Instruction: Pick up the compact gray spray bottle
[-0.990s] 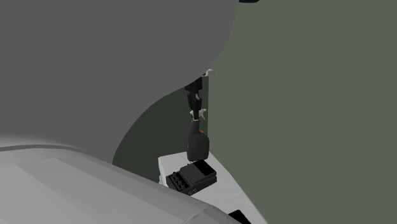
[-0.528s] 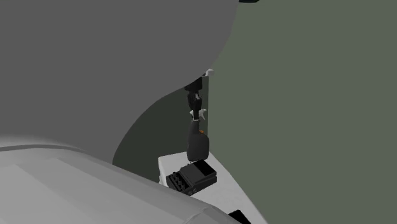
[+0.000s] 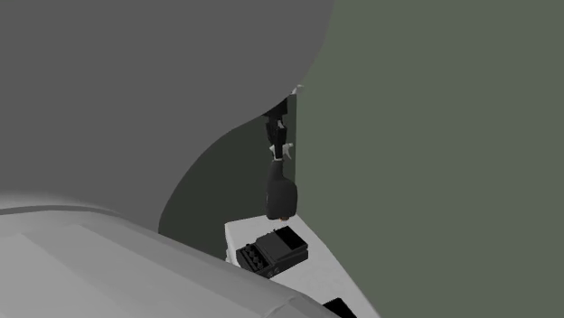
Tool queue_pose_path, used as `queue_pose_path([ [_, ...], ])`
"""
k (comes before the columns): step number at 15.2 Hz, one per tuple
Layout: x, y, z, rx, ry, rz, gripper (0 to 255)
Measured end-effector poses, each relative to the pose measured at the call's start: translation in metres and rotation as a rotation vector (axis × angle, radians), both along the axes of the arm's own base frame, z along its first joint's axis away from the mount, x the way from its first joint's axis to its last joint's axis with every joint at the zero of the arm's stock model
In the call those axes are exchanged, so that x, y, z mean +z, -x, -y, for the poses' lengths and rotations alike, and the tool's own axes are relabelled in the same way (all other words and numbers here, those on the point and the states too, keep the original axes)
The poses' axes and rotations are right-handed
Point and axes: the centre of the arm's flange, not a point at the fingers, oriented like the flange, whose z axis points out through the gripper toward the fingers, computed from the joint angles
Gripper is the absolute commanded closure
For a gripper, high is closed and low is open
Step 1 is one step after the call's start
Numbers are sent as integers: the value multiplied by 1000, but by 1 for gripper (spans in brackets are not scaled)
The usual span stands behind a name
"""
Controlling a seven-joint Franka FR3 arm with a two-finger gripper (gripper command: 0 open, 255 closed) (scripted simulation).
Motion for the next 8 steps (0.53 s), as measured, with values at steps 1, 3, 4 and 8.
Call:
queue_pose_path([
  [1, 5, 0, 0, 0, 0, 0, 255],
  [3, 16, 0, -1, 0, 0, 0, 255],
  [4, 22, -2, 0, 0, 0, 0, 255],
  [8, 40, 0, 0, 0, 0, 0, 255],
])
